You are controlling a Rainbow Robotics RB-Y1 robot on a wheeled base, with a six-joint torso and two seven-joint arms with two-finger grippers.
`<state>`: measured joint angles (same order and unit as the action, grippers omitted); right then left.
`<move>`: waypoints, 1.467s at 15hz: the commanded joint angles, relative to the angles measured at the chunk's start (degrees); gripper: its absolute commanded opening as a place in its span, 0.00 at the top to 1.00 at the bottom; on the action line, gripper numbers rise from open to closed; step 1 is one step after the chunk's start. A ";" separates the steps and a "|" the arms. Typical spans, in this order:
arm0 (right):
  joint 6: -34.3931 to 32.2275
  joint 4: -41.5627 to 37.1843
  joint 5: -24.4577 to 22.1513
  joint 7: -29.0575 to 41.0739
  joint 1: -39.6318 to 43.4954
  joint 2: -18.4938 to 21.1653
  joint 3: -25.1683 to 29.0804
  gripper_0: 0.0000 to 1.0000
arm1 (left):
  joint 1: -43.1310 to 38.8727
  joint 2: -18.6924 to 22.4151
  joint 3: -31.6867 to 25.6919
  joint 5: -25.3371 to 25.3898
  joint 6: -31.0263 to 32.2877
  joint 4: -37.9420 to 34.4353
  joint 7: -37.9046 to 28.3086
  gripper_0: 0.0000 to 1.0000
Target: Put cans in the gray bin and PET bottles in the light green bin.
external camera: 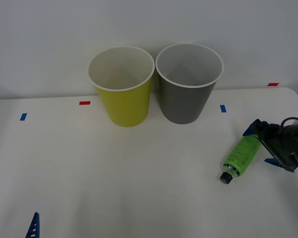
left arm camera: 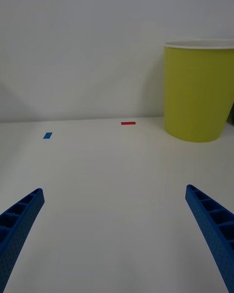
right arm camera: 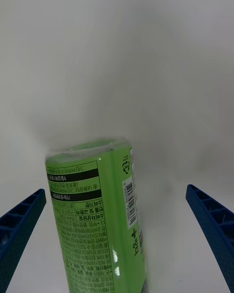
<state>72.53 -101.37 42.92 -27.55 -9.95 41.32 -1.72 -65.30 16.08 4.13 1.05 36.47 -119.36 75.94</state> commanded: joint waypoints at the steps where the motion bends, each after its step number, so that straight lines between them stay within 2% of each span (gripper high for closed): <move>1: -0.02 1.00 -0.91 -1.10 0.01 -1.07 0.05 0.00 | 0.00 0.00 0.00 0.00 0.00 0.00 0.00 0.00; 6: -0.28 2.40 -1.79 -1.98 0.01 -1.68 -0.13 0.00 | 0.00 0.00 0.00 0.00 0.00 0.00 0.00 0.00; 11: -2.30 3.02 -2.93 -1.71 0.01 -4.06 -0.13 0.00 | 0.00 0.00 0.00 0.00 0.00 0.00 0.00 0.00; 16: -2.56 3.02 -4.25 -1.80 0.01 -4.06 -1.09 0.00 | 0.00 0.00 0.00 0.00 0.00 0.00 0.00 0.00; 17: -2.56 3.02 -4.60 -1.89 0.19 -4.06 -1.18 0.81 | 0.00 0.00 0.00 0.00 0.00 0.00 0.00 0.00; 18: -2.56 3.02 -4.86 -1.89 0.19 -4.06 -1.18 1.00 | 0.00 0.00 0.00 0.00 0.00 0.00 0.00 0.00; 22: -2.56 3.02 -6.00 -1.80 0.01 -4.06 -1.18 1.00 | 0.00 0.00 0.00 0.00 0.00 0.00 0.00 0.00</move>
<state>69.96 -98.36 37.38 -29.28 -9.90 37.25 -2.87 -65.30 16.08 4.13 1.05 36.47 -119.36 75.94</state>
